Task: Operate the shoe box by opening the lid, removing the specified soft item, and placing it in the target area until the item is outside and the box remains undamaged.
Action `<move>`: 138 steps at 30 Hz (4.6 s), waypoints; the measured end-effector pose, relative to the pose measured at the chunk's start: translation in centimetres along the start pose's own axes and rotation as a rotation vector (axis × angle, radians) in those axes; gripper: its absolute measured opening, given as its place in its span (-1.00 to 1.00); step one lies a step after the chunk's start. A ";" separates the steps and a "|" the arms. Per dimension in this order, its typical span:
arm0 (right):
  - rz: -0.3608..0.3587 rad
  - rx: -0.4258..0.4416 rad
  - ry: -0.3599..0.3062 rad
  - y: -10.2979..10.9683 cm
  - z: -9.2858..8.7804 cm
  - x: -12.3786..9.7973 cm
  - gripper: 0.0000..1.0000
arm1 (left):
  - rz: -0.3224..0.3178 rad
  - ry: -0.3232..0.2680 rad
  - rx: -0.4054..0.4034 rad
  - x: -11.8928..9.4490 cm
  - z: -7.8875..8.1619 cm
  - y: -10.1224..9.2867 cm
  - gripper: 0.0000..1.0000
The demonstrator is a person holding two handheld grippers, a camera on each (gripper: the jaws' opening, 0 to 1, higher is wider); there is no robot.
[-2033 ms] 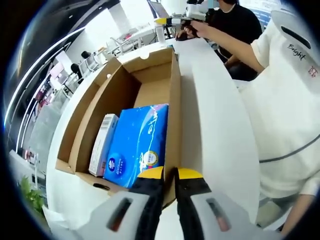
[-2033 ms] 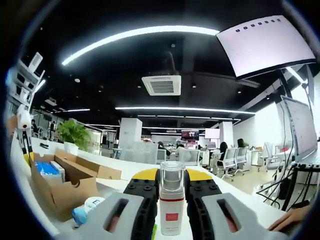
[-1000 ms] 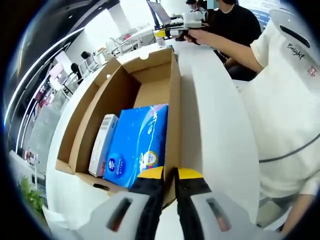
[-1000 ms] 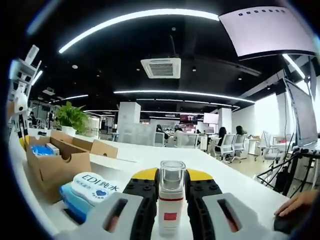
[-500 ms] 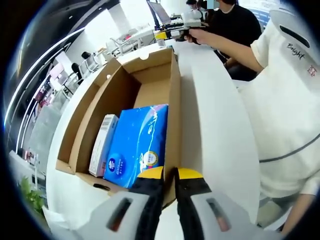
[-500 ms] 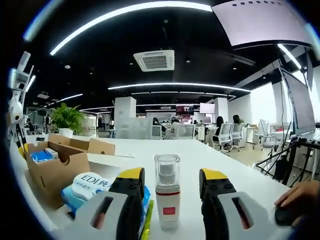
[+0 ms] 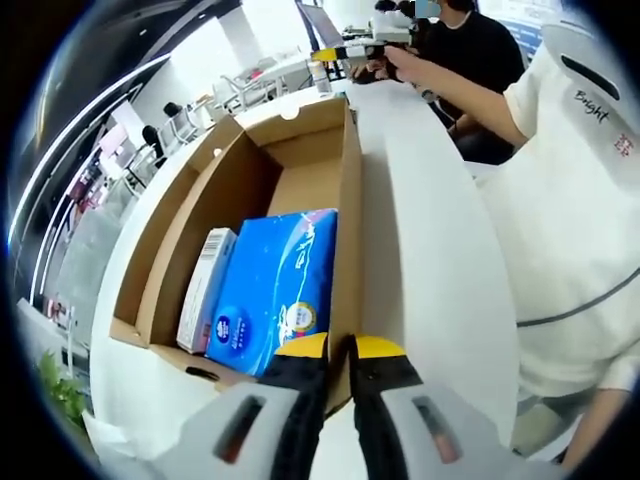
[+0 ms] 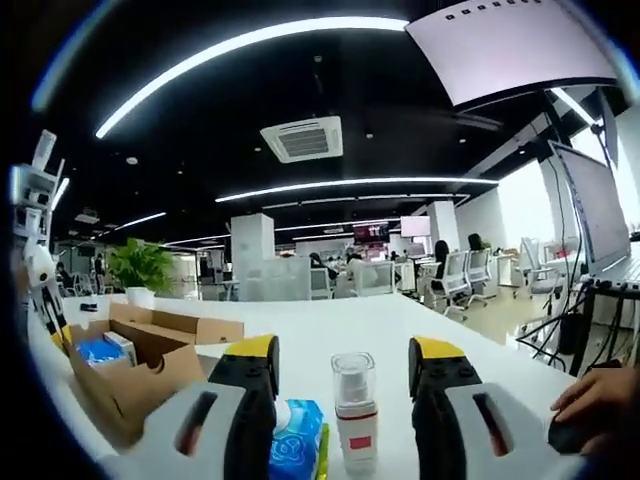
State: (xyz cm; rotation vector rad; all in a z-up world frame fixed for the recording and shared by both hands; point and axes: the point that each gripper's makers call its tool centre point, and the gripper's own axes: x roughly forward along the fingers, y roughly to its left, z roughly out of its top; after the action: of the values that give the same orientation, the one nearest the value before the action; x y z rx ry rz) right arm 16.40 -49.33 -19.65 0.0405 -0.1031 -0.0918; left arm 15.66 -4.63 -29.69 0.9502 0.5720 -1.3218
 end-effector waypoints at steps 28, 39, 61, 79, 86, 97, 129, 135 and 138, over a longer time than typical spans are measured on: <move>0.224 -0.133 -0.022 8.5 5.2 0.7 -0.12 | 0.004 -0.015 -0.015 0.0 0.0 0.0 -0.85; 0.329 -0.071 -0.001 11.4 5.9 0.9 -0.03 | 0.011 -0.014 -0.021 0.0 0.1 0.0 -0.85; 0.522 -0.149 0.024 18.1 5.5 1.4 -0.16 | 0.005 -0.033 -0.021 0.0 0.2 0.0 -0.85; 0.681 -0.113 0.068 22.6 4.0 1.6 -0.32 | 0.007 -0.044 -0.027 -0.1 0.3 0.0 -0.85; 0.712 -0.206 0.106 23.5 3.8 2.9 -0.20 | 0.004 -0.040 -0.026 -0.1 0.3 0.0 -0.85; 1.086 -0.282 0.260 30.5 1.8 1.1 -0.11 | 0.005 -0.037 -0.026 -0.1 0.3 0.0 -0.85; 1.362 -0.466 0.455 39.0 -2.0 1.5 0.02 | -0.008 -0.043 -0.020 -0.1 0.2 0.0 -0.87; 1.388 -0.509 0.475 40.0 -4.0 0.6 0.03 | -0.018 -0.036 -0.015 -0.1 0.2 -0.1 -0.88; 1.401 -0.525 0.481 40.3 -4.6 0.2 0.05 | -0.015 -0.037 -0.014 -0.1 0.2 -0.1 -0.87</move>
State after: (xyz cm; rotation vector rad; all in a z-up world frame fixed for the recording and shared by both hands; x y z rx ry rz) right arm 20.65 -9.13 -22.39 -0.5336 0.3878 1.2863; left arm 15.55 -4.74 -29.52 0.9094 0.5600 -1.3443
